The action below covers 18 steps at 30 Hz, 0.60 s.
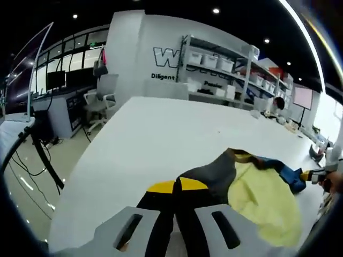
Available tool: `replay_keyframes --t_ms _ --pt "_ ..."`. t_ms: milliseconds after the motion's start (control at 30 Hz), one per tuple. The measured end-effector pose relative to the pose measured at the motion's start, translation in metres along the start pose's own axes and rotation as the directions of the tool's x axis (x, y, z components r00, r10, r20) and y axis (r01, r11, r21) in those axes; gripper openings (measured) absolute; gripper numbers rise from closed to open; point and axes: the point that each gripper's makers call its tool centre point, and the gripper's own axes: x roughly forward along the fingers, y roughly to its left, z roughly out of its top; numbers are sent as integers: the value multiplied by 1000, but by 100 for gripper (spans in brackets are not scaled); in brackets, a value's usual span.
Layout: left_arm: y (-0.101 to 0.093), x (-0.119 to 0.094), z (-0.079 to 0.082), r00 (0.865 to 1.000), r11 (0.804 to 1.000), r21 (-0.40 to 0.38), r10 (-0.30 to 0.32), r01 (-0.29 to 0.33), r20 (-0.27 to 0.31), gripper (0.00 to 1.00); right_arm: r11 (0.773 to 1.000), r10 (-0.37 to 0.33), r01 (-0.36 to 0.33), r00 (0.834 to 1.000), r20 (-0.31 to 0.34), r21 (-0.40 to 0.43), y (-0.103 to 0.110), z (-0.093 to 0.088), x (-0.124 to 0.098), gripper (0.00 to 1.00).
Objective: Fold the garment on the visible template until the final outline fits inside the template.
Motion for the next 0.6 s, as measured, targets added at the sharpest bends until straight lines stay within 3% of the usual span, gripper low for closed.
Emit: replay_keyframes --t_ms 133,300,333,367,467,600 --pt "13 7 -9 998 999 -4 43 -43 -35 0 1000 2 -2 1000 -16 15 -3 -4 2 0" --pt "18 11 -17 997 999 8 47 -47 -62 0 1000 -13 14 999 -30 12 -7 -6 2 0" --pt "18 11 -19 997 998 39 49 -46 -61 0 1000 -11 11 999 -31 10 -6 -6 2 0" --pt "20 10 -18 997 994 98 55 -50 -54 0 1000 -9 9 999 -32 7 -5 -5 1 0" --pt "17 7 -16 998 995 88 47 -43 -44 0 1000 -2 3 1000 -24 22 -3 0 -3 0" --pt "15 0 -3 1000 997 70 28 -28 -4 2 1000 10 -10 1000 12 -3 1 15 -11 8"
